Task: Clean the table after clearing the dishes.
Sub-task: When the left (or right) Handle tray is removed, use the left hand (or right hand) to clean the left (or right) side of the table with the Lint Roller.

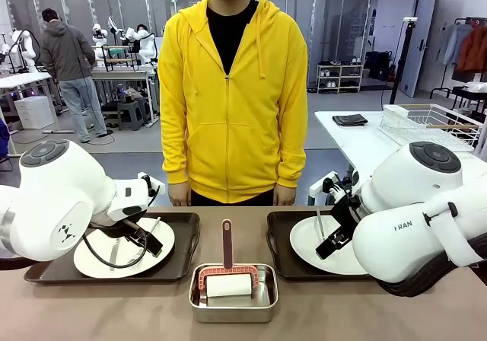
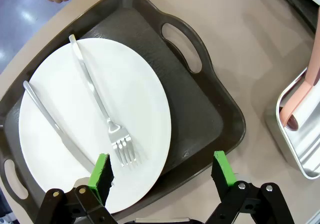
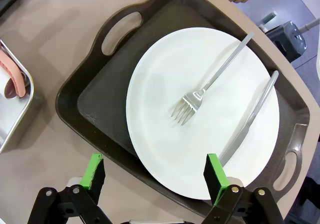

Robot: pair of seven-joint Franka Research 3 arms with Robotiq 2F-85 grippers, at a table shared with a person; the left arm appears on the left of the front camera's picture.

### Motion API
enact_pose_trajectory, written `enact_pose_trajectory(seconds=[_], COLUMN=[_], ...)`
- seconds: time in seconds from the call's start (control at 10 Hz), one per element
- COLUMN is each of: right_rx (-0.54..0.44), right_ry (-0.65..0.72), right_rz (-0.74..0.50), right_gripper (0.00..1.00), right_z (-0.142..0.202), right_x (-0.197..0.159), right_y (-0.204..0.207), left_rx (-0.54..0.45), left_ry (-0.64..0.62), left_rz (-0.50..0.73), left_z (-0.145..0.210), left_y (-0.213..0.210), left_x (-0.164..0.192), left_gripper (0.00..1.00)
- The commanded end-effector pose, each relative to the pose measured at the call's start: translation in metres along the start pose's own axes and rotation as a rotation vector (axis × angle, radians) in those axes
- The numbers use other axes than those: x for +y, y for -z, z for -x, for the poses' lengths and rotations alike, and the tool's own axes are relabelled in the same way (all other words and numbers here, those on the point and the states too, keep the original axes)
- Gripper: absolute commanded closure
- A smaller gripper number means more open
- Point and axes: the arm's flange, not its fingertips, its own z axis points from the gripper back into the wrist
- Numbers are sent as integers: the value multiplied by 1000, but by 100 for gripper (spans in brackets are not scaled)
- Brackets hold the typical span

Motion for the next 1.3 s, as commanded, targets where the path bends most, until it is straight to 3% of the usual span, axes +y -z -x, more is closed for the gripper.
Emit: enact_pose_trajectory(seconds=[0.0, 0.2, 0.3, 0.7, 0.9, 1.0, 1.2], right_rx=[0, 0, 9, 58, -5, -31, -156], right_ry=[0, 0, 16, 187, 356, 513, 637], right_rz=[-1, 0, -95, -291, -531, -666, -933], right_gripper=[0, 0, 0, 0, 0, 0, 0], right_z=[0, 0, -12, -36, -29, -19, 19], right_x=[1, 0, -13, -55, -82, -98, -133], right_y=[0, 0, -16, -46, -59, -66, -91], left_rx=[0, 0, 9, 4, -87, -134, -272], left_ry=[0, 0, 6, -123, -227, -276, -401], left_rz=[0, 0, 10, 336, 522, 690, 903], left_z=[0, 0, -10, -26, -14, -3, 35], left_y=[0, 0, -13, -47, -66, -75, -91], left_x=[0, 0, 11, 47, 74, 87, 120], left_gripper=[0, 0, 0, 0, 0, 0, 0])
